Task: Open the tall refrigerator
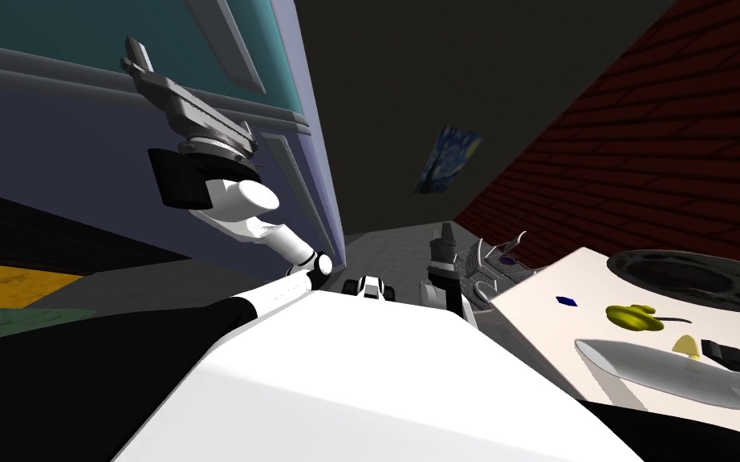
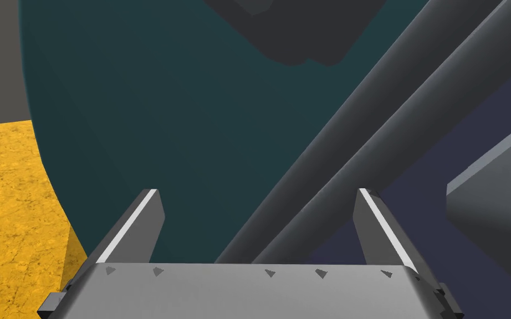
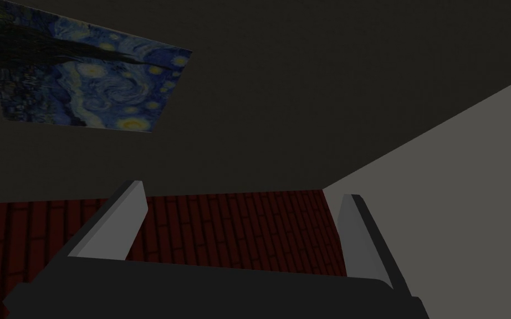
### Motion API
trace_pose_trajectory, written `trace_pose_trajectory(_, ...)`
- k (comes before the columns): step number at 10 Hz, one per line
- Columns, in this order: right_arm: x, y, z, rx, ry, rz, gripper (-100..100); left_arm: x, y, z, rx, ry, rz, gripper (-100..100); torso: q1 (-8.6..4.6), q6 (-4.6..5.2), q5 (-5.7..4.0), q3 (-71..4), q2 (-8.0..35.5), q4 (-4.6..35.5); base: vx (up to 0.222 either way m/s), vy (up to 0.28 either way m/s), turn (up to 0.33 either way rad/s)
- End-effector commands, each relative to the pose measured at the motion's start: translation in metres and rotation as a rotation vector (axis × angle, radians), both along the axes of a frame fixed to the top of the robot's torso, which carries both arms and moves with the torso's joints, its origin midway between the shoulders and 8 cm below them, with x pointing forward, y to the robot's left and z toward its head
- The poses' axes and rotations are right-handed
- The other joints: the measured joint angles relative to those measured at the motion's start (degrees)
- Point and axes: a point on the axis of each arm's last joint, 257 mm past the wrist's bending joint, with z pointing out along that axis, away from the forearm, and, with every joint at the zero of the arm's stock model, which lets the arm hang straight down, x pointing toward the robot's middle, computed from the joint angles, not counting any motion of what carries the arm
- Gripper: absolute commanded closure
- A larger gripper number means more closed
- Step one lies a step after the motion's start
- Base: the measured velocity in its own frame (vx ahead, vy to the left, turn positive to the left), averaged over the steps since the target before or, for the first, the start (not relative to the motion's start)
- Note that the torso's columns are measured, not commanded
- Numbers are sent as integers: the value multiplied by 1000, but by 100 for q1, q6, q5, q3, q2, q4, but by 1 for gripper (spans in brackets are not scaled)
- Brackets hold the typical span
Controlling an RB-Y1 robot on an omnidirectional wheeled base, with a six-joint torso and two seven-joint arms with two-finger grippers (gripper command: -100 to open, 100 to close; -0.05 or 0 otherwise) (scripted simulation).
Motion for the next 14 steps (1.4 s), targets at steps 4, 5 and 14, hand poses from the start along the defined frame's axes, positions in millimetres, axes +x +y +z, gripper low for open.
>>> trace_pose_trajectory(4, 0, 0, 0, 0, 0, 0, 0, -7, -7, 18, -21, -53, -33, -100, -16, 11, -6, 2, 1, -6, 4, -13, -5)
trace_pose_trajectory(5, 0, 0, 0, 0, 0, 0, 0, -6, -7, 16, -34, -52, -39, -100, -22, 10, -6, 1, -1, -8, 19, -12, -56)
trace_pose_trajectory(14, 0, 0, 0, 0, 0, 0, 0, -9, 64, 10, -76, -54, 125, -100, 153, -58, 147, 27, -15, -75, -56, 21, -129)
